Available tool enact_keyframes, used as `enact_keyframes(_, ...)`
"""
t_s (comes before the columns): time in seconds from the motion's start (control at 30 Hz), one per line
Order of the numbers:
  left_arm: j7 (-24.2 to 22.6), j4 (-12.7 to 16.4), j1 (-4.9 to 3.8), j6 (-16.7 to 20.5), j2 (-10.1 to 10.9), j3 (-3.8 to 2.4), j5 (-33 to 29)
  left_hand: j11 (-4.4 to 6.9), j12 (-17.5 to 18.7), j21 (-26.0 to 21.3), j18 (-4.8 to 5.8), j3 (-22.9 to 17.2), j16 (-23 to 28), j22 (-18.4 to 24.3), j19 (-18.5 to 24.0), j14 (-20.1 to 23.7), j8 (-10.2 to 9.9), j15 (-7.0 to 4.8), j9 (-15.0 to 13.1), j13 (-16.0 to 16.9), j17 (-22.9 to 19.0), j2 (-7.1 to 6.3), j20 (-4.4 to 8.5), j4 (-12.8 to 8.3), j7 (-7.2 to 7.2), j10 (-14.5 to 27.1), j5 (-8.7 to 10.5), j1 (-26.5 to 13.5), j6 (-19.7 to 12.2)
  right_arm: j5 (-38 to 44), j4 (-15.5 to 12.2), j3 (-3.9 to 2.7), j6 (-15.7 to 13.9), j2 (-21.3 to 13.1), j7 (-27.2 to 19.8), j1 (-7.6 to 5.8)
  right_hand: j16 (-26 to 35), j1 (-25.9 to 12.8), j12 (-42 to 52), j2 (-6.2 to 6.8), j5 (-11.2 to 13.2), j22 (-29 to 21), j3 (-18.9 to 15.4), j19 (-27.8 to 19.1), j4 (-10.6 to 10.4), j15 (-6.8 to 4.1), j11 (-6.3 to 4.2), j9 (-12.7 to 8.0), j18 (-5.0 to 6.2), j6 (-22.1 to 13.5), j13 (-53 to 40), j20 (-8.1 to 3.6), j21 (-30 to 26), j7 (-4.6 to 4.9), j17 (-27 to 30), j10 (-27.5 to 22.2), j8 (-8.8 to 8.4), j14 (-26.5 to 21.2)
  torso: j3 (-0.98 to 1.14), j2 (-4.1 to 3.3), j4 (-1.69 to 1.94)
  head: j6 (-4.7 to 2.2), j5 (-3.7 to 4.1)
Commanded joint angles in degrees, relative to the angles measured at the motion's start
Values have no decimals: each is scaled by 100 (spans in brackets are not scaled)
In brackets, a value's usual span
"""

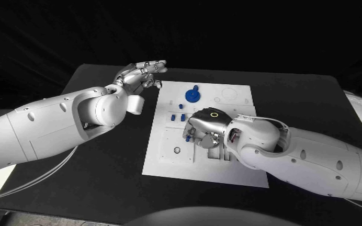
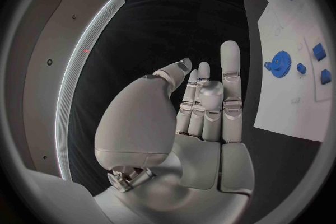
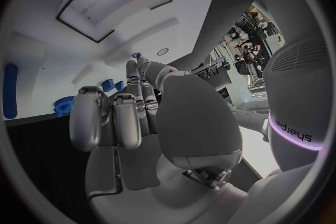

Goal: Assemble the parts on the task board

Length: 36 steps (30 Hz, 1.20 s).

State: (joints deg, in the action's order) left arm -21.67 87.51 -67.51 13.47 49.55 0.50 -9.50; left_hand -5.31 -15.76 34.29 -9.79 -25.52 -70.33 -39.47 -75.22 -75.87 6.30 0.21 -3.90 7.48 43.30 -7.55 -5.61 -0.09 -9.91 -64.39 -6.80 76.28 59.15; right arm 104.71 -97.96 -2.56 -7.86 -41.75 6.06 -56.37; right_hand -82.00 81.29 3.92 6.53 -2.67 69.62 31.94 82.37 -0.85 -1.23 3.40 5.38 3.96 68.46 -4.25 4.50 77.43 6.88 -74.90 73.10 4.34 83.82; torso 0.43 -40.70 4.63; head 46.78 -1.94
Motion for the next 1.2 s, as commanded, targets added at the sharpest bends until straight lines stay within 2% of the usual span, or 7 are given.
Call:
enact_keyframes(0.03, 1, 14, -1, -133, -4, -3, -13, -1, -27, -38, -52, 10, 29, 10, 16, 49, 23, 9, 8, 5, -5, 2, -8, -16, -4, 21, -10, 49, -34, 176, 22, 8, 166, 30, 10, 13, -21, -23, -21, -10, -20, -7, 1, 9, 41, -16, -13, 10, 32, 45, 2, -10, 18, 25, -216, -12, 3, 384, -4, 0, 4, 7, 0)
enact_keyframes(0.27, 10, 20, -1, -142, 6, -3, 1, -1, -27, -38, -52, 10, 29, 10, 16, 49, 23, 9, 8, 5, -5, 2, -8, -16, -4, 21, -10, 49, -34, 411, 81, 26, 220, 96, 43, 22, -13, -32, -22, -6, -21, -14, -6, 7, 45, -13, -11, 11, 33, 44, 4, -9, 15, 26, -202, -14, 2, 381, -5, 2, 5, 8, 11)
enact_keyframes(0.33, 13, 22, -1, -156, 9, -3, 3, -2, -33, -39, -52, 13, 33, 11, 17, 53, 24, 11, 8, 6, -14, 2, -9, -15, -5, 26, -10, 47, -37, 462, 78, 30, 243, 104, 58, 27, -13, -32, -22, -6, -21, -14, -6, 7, 45, -13, -11, 11, 33, 44, 4, -9, 15, 26, -202, -14, 2, 381, -5, 0, 5, -18, 30)
enact_keyframes(0.47, 17, 27, -1, -171, 15, -3, 6, -3, -35, -39, -52, 14, 34, 11, 18, 54, 24, 11, 8, 7, -17, 2, -10, -15, -6, 28, -10, 46, -38, 549, 64, 34, 307, 110, 94, 41, -11, -44, -23, 1, -20, -14, -16, 6, 49, -11, -9, 13, 33, 45, 6, -7, 14, 27, -200, -16, 1, 380, -6, 1, 3, -2, 4)
enact_keyframes(0.77, 22, 29, -1, -172, 20, -3, 7, -3, -35, -39, -52, 14, 34, 11, 18, 54, 24, 11, 8, 7, -17, 2, -10, -15, -6, 28, -10, 46, -38, 659, 69, 51, 449, 136, 164, 50, -11, -82, -25, 16, -20, -20, -47, 3, 55, -4, -5, 17, 34, 46, 11, -1, 11, 26, -198, -22, -3, 378, -3, 3, 6, 23, 7)
enact_keyframes(1.2, 33, 8, -1, -171, 20, -2, 9, -6, -46, -43, -52, 21, 34, 13, 20, 58, 25, 14, 7, 9, -22, 2, -12, -15, -7, 42, -10, 44, -45, 815, -75, 56, 215, 56, 226, 53, -15, -107, -10, 0, -20, -11, -74, 4, 74, -13, -20, 31, 35, 80, 8, -1, 15, 12, -204, 14, 10, 378, 3, 5, -2, 21, 1)
